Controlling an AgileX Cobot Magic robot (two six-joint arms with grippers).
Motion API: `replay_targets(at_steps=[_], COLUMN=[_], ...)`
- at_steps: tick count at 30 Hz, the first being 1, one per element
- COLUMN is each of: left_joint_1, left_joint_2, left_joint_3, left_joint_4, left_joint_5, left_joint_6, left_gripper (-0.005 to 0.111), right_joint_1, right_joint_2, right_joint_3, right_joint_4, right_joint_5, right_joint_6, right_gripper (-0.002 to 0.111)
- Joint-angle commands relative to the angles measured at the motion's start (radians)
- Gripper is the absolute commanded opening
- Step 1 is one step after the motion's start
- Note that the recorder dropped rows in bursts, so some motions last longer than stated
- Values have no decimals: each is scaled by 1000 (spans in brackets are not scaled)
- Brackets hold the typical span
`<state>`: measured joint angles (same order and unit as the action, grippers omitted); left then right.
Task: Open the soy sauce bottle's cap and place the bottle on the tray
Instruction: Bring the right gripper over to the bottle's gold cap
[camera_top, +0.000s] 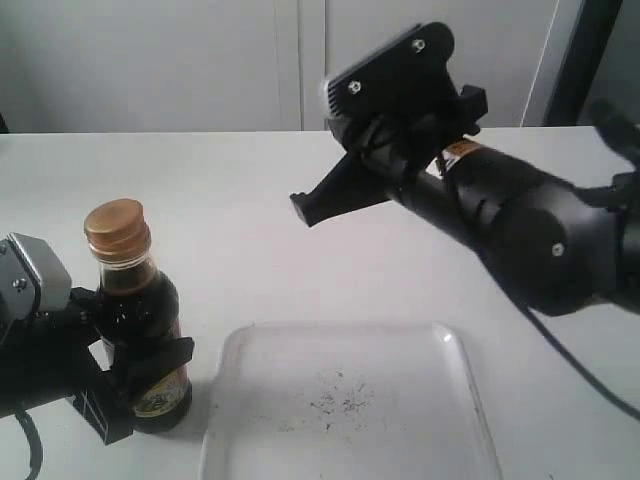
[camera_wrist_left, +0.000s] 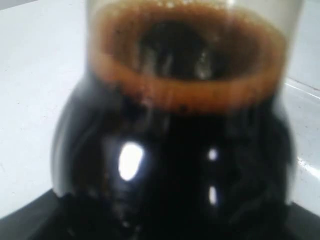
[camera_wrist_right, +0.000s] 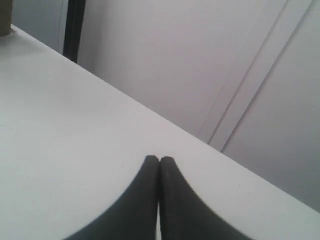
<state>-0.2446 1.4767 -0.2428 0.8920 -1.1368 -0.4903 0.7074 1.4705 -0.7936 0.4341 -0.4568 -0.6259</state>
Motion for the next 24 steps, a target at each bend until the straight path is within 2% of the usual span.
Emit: replay_targets(at_steps=[1, 4, 10, 19, 24], left_joint_1=[-7, -7, -7, -7, -7], left_joint_2=[0, 0, 0, 0, 0], left_joint_3=[4, 4, 4, 4, 4], left_joint_4=[21, 21, 21, 21, 21], left_joint_5=[18, 35, 40, 40, 40], left_joint_6=[2, 2, 2, 2, 2], left_gripper=[0, 0, 0, 0, 0], right_joint_1=[97, 174, 244, 319, 341], right_joint_2=[58, 131, 213, 219, 219], right_joint_3=[63, 108, 106, 106, 106], right_joint_4=[154, 161, 157, 144, 60], right_joint_5=[-288, -481, -511, -508, -506], right_joint_6=[-104, -115, -171, -427, -480], right_gripper=[0, 0, 0, 0, 0])
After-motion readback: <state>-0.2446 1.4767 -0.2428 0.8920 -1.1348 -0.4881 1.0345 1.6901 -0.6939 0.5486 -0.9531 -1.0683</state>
